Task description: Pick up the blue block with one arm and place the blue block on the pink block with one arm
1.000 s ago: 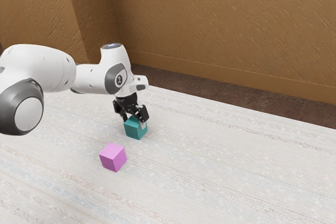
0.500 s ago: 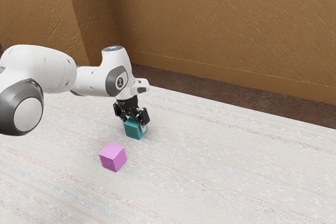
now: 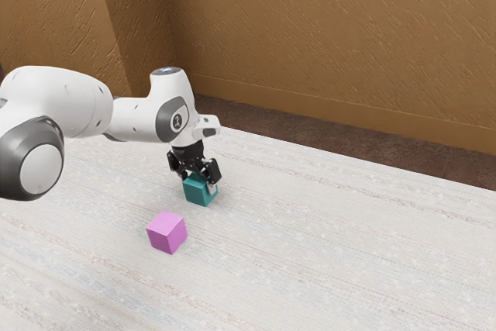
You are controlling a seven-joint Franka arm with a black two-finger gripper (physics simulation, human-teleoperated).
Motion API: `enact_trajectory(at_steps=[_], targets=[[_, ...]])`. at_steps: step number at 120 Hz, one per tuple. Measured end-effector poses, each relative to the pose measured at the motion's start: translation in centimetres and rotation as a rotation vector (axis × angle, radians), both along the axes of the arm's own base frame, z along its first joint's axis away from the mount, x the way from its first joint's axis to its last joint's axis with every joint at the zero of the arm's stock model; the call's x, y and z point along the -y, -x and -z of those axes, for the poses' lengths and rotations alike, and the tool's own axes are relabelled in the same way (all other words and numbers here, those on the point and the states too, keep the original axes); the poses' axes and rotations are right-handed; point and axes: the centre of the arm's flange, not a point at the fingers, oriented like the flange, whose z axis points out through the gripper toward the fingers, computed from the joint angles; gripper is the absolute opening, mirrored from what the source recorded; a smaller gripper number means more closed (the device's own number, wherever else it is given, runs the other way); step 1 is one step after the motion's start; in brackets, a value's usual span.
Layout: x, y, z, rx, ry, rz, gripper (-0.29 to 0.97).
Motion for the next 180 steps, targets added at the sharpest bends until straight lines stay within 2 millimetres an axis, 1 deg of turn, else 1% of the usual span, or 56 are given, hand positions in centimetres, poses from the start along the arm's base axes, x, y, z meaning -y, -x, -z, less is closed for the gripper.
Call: enact_trajectory(at_steps=[8,46,52,66,74,82,92,101,110,117,125,136,143,150,154,163,180], targets=[[0.1,0.0,-0.2,0.003,-0.001,0.001,0.66],[0.2,0.2,0.1,-0.005,-0.001,0.001,0.66],[0.2,0.2,0.1,-0.006,-0.001,0.000,0.61],[0.2,0.2,0.1,-0.005,-0.001,-0.002,0.47],[0.0,0.2,0.1,-0.006,-0.002,-0.005,0.41],[-0.1,0.2,0.2,-0.007,-0.004,-0.008,0.38],[-0.1,0.2,0.1,-0.006,-0.006,-0.010,0.38],[0.0,0.3,-0.8,0.006,-0.006,-0.011,0.37],[0.6,0.7,-2.7,0.025,-0.007,-0.006,0.36],[1.5,1.4,-4.8,0.045,-0.017,0.004,0.35],[2.4,2.8,-7.0,0.059,-0.022,0.011,0.35],[2.9,5.6,-9.5,0.066,-0.031,0.021,0.35],[3.0,7.4,-10.5,0.066,-0.048,0.033,0.35],[3.4,9.1,-10.8,0.066,-0.077,0.060,0.35],[3.4,10.2,-10.5,0.066,-0.094,0.071,0.35],[3.1,12.1,-9.9,0.073,-0.117,0.081,0.35],[2.4,13.6,-9.2,0.099,-0.131,0.060,0.35]])
